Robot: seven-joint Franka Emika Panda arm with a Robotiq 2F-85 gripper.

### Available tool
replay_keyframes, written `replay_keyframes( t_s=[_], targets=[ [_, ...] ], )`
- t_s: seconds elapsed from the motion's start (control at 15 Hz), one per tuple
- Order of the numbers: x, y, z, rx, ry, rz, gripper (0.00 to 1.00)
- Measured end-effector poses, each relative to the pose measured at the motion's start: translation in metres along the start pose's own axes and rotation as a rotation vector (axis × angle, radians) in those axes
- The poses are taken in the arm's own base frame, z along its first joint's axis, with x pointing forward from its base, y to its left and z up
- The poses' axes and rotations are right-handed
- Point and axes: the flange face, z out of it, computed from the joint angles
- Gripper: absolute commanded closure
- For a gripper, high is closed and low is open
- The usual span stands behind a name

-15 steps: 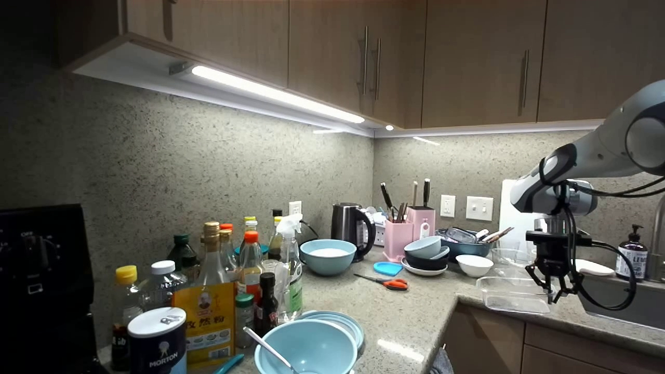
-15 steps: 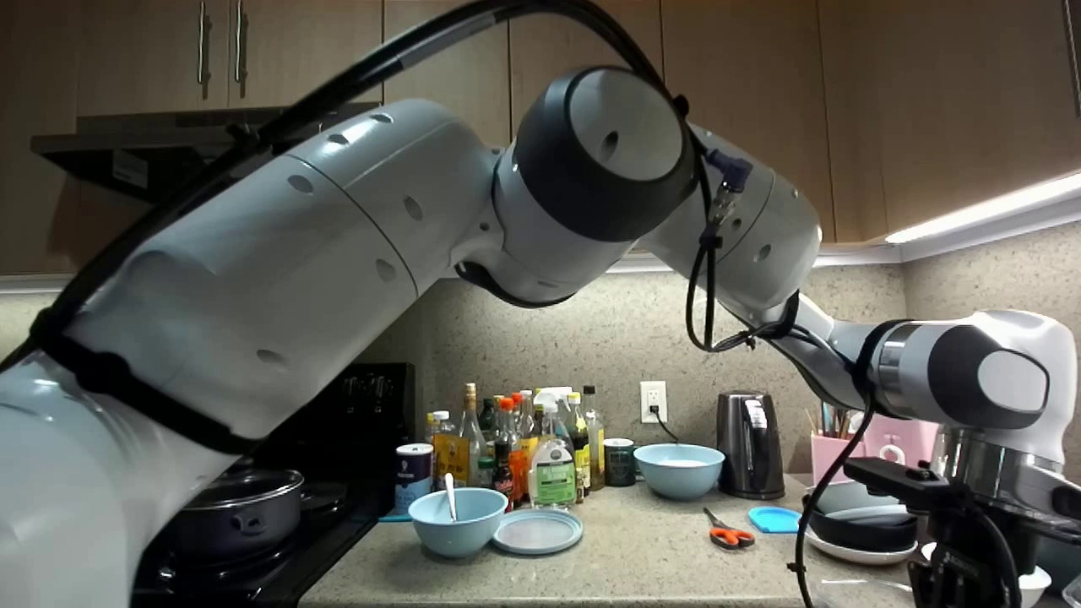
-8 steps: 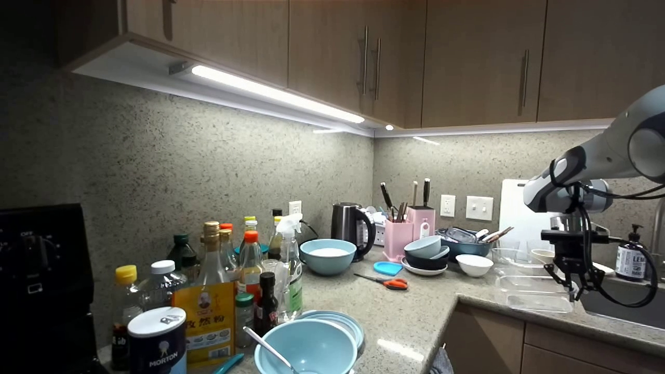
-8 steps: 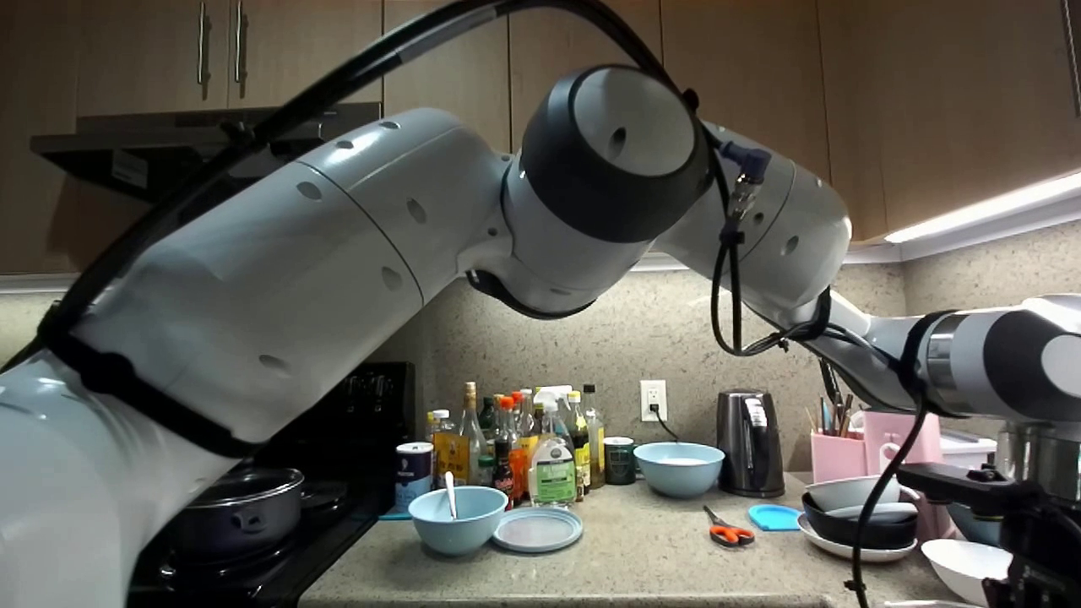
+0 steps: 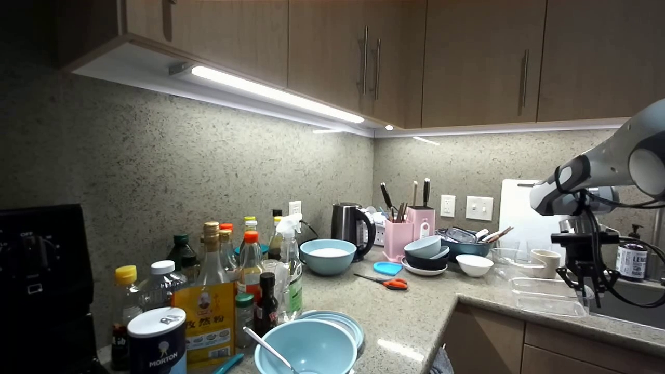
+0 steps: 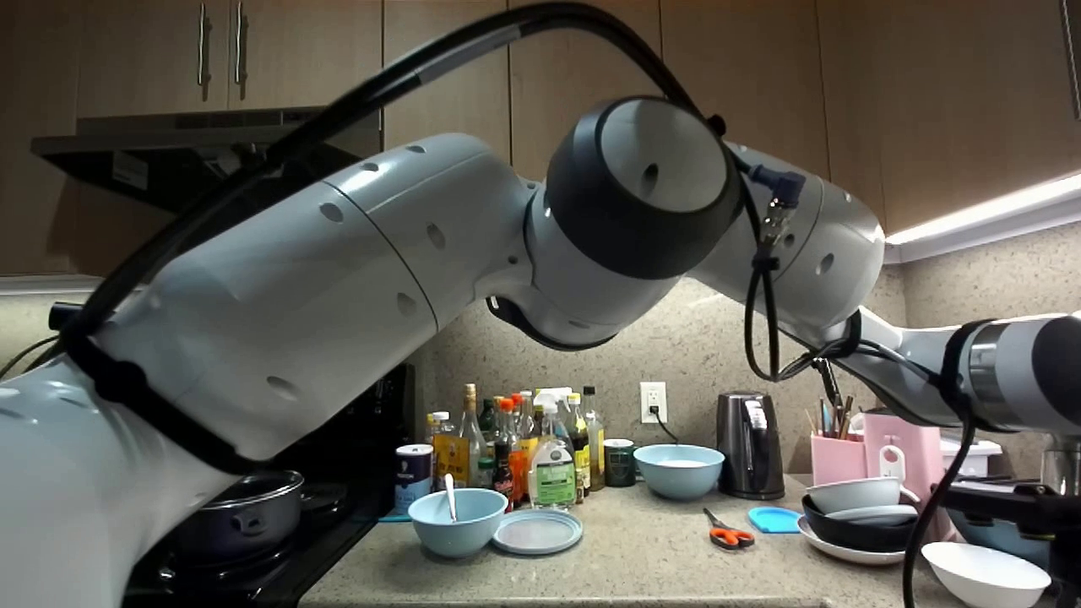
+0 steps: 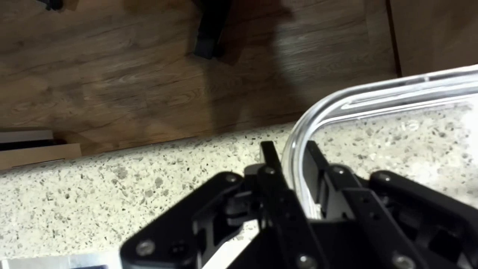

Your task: Put the clear lunch box beside the sink and then move the blue bowl to the right

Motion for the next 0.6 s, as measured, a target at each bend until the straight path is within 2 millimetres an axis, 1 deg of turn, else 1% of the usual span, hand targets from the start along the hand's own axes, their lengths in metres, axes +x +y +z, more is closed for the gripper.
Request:
replay_keyframes(
  t_s=[0.13,0.2,0.27,0.33,0.4,0.47,0.53,0.6],
  targets=[
    [0.004,-0.004,0.013,-0.019,-0.018,-0.002,0.33],
    [0.006,-0.005,0.018,-0.025,-0.024,-0.003,0.28],
    [0.008,-0.006,0.022,-0.029,-0.028,-0.004,0.2],
    [0.01,-0.007,0.025,-0.032,-0.03,-0.004,0.65],
    [0.012,-0.008,0.026,-0.034,-0.032,-0.005,0.61],
    [0.013,-0.009,0.027,-0.034,-0.033,-0.005,0.62],
    [0.015,-0.009,0.027,-0.032,-0.033,-0.007,0.68],
    [0.016,-0.01,0.025,-0.029,-0.029,-0.008,0.76]
  ],
)
